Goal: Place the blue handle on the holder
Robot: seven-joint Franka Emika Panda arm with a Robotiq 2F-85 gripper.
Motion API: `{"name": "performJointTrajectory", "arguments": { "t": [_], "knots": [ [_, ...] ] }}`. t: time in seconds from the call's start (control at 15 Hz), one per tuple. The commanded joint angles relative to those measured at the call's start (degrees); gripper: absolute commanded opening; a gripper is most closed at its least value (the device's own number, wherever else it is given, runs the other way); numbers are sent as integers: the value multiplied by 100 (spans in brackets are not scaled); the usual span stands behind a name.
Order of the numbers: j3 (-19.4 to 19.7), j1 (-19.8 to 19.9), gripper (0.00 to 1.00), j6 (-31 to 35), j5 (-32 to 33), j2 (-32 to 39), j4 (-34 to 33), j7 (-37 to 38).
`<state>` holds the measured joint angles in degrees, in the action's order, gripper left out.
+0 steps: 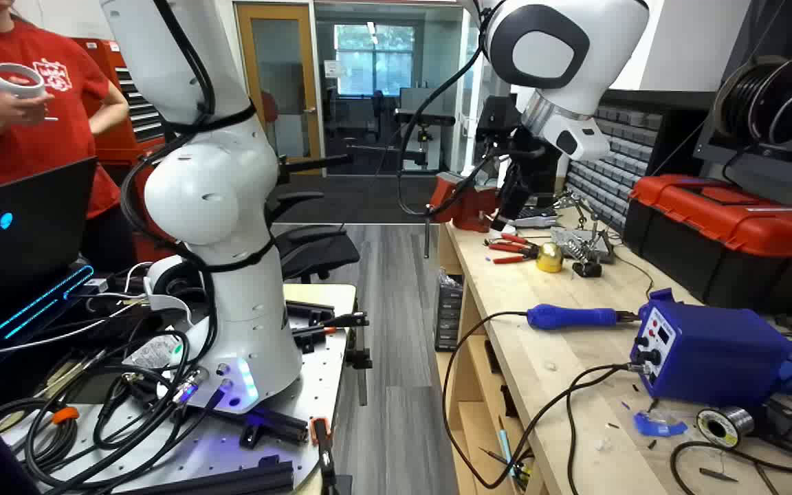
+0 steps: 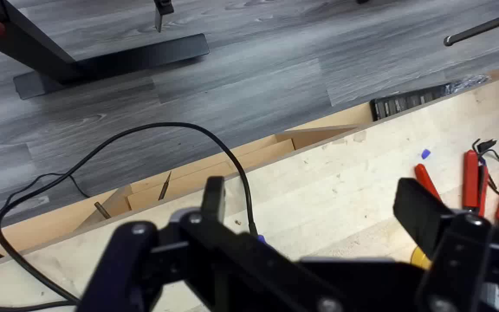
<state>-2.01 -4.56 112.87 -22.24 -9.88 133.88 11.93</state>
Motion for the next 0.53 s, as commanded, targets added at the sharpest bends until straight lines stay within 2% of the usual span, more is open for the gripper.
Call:
{"name": "performJointTrajectory", "arguments": {
  "t": [0.0,0.47],
  "knots": [
    [-50,54,100,-12,-5,0,-7,-6],
    [-53,47,100,10,2,-2,2,-63]
  ]
}}
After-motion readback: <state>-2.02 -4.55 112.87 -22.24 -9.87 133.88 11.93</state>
